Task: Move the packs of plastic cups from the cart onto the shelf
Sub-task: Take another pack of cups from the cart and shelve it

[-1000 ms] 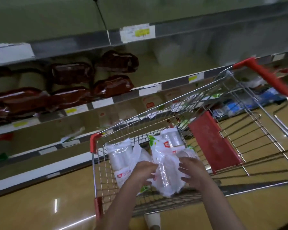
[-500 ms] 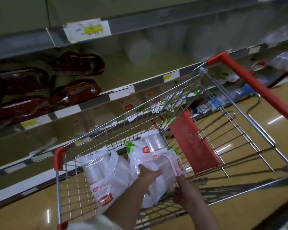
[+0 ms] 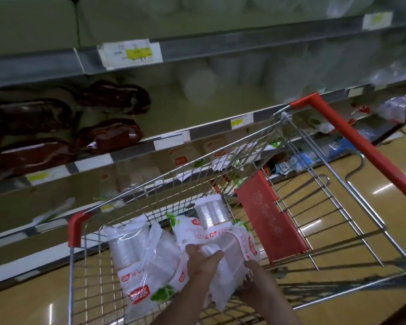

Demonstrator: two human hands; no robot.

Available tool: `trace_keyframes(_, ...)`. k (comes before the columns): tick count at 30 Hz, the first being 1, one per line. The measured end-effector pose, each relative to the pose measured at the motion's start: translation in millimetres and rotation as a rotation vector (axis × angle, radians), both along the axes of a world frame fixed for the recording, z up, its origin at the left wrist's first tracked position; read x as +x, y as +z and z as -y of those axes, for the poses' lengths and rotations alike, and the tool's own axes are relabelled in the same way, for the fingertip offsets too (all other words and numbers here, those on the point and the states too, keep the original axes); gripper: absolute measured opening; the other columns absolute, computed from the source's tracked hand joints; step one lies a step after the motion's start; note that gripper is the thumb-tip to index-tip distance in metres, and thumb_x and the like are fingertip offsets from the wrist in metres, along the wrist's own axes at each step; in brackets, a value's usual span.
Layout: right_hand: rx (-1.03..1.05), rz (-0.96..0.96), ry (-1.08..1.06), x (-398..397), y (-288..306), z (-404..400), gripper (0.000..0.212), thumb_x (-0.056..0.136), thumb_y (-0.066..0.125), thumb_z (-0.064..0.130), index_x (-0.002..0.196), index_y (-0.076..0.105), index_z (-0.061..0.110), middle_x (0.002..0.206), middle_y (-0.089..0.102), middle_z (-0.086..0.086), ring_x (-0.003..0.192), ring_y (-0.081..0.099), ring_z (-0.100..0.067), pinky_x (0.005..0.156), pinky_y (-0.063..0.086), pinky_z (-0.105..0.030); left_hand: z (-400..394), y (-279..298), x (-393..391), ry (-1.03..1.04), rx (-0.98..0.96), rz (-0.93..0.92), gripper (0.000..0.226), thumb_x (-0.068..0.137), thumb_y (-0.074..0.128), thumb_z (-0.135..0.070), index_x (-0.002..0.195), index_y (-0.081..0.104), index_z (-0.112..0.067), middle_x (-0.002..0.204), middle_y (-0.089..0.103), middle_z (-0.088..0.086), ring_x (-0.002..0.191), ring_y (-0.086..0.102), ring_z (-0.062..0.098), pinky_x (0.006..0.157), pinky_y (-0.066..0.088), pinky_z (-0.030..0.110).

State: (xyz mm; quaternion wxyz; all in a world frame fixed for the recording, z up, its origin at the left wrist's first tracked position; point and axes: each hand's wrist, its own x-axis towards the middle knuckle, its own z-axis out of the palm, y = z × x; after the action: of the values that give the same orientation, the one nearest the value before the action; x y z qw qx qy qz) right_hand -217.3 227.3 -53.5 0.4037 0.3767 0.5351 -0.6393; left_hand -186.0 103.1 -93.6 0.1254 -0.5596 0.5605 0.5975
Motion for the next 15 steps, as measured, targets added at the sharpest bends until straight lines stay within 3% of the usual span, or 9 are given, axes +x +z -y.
trace_keyframes(2,-0.008,-0.017,0.011,4,2,4,0.026,0.087,0.058,0.015,0.107,0.060,-0.001,0.091,0.066,-0.015,0.080,0.062,-0.034,0.070,0.053,-0.044,22,12,5,0.099,0.154,-0.094,0.071,0.056,0.080,-0.034,0.115,0.049,-0.011,0.110,0.063,0.013,0.095,0.065,0.033,0.069,0.060,0.042)
trace_keyframes(4,-0.023,-0.024,0.042,10,4,13,0.043,0.080,0.068,0.023,0.113,0.059,-0.003,0.110,0.067,-0.017,0.098,0.065,-0.038,0.087,0.052,-0.056,44,26,17,0.141,0.316,-0.187,0.076,0.053,0.082,-0.034,0.121,0.055,-0.013,0.111,0.067,0.016,0.093,0.068,0.034,0.065,0.061,0.043)
trace_keyframes(7,-0.199,-0.059,0.085,19,17,39,0.078,0.068,0.078,0.037,0.130,0.051,-0.002,0.125,0.062,-0.021,0.118,0.057,-0.040,0.107,0.036,-0.058,75,55,46,0.140,0.436,-0.344,0.047,0.076,0.075,-0.022,0.117,0.058,-0.006,0.090,0.070,0.014,0.076,0.070,0.029,0.059,0.058,0.034)
trace_keyframes(9,-0.343,-0.119,0.132,25,35,62,0.077,0.069,0.077,0.033,0.132,0.050,-0.002,0.128,0.060,-0.027,0.121,0.054,-0.041,0.110,0.032,-0.057,95,71,62,0.116,0.438,-0.399,0.054,0.074,0.077,-0.023,0.120,0.055,-0.007,0.089,0.071,0.014,0.074,0.071,0.027,0.065,0.058,0.035)
trace_keyframes(12,-0.500,-0.240,0.237,37,55,92,0.054,0.080,0.067,0.020,0.125,0.057,-0.006,0.123,0.060,-0.035,0.116,0.056,-0.049,0.106,0.032,-0.065,135,99,95,0.049,0.345,-0.450,0.052,0.071,0.080,-0.026,0.114,0.053,-0.020,0.095,0.072,0.011,0.079,0.071,0.024,0.083,0.056,0.040)
trace_keyframes(15,-0.579,-0.331,0.283,48,76,119,0.071,0.073,0.078,0.018,0.135,0.048,0.002,0.132,0.056,-0.031,0.124,0.052,-0.048,0.107,0.031,-0.066,168,126,116,-0.018,0.228,-0.472,0.051,0.071,0.079,-0.021,0.115,0.054,-0.012,0.098,0.069,0.007,0.084,0.068,0.021,0.089,0.053,0.039)
